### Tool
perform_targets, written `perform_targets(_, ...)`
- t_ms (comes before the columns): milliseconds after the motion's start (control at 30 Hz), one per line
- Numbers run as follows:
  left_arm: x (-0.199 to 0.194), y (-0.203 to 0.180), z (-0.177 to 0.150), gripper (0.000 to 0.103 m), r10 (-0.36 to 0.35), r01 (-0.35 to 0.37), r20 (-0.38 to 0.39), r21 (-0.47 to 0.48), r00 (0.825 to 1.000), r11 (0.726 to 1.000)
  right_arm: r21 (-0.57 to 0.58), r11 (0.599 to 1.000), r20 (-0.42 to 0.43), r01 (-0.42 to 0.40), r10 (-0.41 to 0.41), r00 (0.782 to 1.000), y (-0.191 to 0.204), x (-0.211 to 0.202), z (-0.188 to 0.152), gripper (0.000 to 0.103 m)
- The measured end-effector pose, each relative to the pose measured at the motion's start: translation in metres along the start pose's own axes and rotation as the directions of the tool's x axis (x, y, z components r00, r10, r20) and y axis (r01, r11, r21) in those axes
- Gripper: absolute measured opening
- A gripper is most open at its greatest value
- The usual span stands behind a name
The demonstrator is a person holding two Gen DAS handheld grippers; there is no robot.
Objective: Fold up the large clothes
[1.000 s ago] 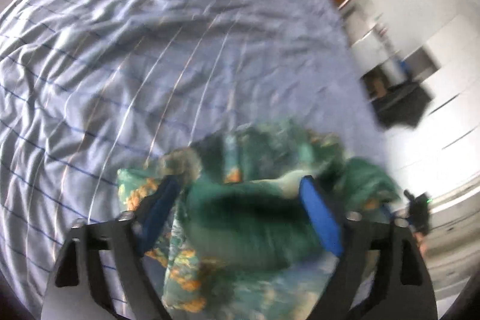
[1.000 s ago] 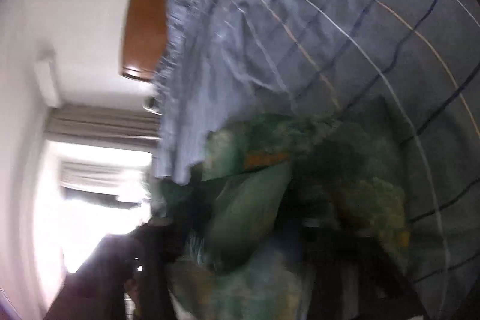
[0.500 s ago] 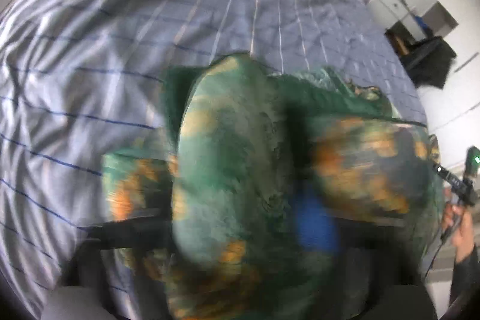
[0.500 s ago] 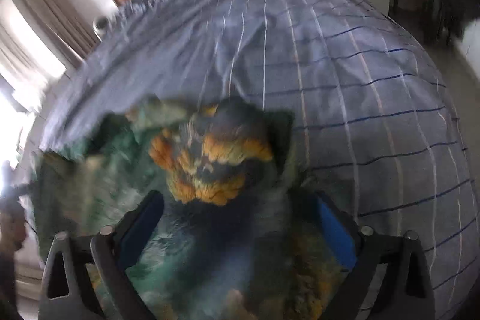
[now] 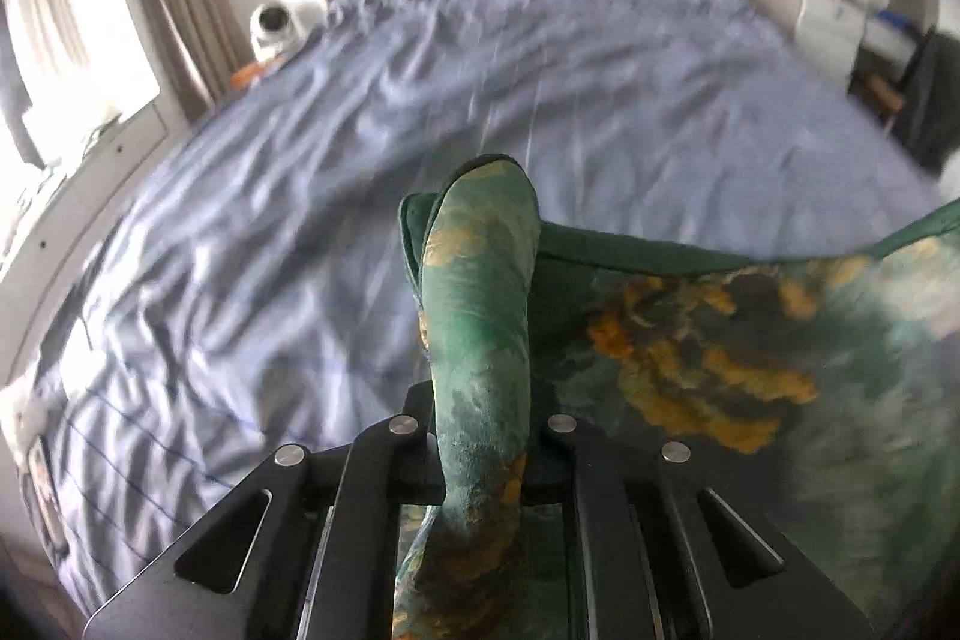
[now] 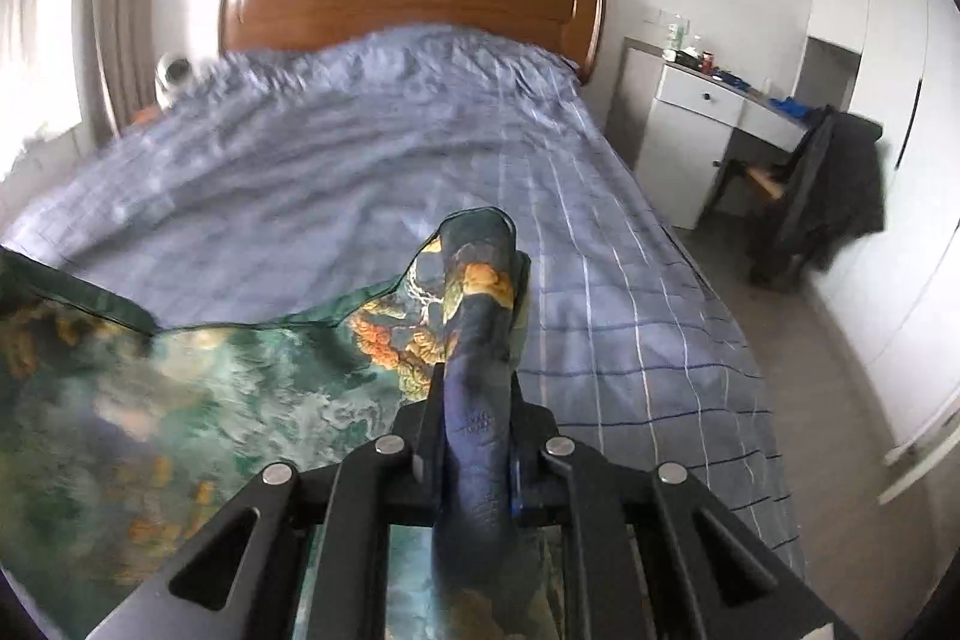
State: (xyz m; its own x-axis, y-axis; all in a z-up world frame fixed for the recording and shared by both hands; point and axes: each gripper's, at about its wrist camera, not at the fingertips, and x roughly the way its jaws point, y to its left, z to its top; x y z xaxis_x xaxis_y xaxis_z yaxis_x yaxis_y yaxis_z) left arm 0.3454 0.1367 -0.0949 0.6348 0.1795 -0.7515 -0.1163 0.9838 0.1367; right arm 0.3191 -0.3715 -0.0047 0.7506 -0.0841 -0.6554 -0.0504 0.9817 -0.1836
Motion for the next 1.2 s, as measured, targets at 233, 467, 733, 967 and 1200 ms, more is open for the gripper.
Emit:
perform_targets(233,0.044,0.003,-0.043,0.016,-0.05,0.05,0.0,-0.033,0.999,0.998,0.021,1.0,-0.131,0.011,-0.008,0.991,0.013,0.083,-0.074,0.014)
perform_targets(467,0.054,0.0,-0.042,0.019,-0.078,0.078,0.006,-0.073,0.997,0.994,0.137,0.99,-0.122,-0.043,0.059,0.991,0.007,0.102,-0.092,0.016)
perform_targets(733,0.055,0.001,-0.045,0.019,-0.082,0.083,0.01,-0.079,0.997,0.993,0.17,0.983,-0.127,-0.068,0.09,0.988,0.008,0.114,-0.092,0.018)
perform_targets(967,0.055,0.002,-0.044,0.019,-0.087,0.088,0.014,-0.084,0.996,0.993,0.192,0.977,-0.127,-0.09,0.115,0.985,0.006,0.115,-0.093,0.019)
perform_targets(1200,0.055,0.002,-0.044,0.019,-0.092,0.093,0.016,-0.087,0.996,0.992,0.208,0.972,-0.128,-0.107,0.135,0.983,0.003,0.118,-0.093,0.019)
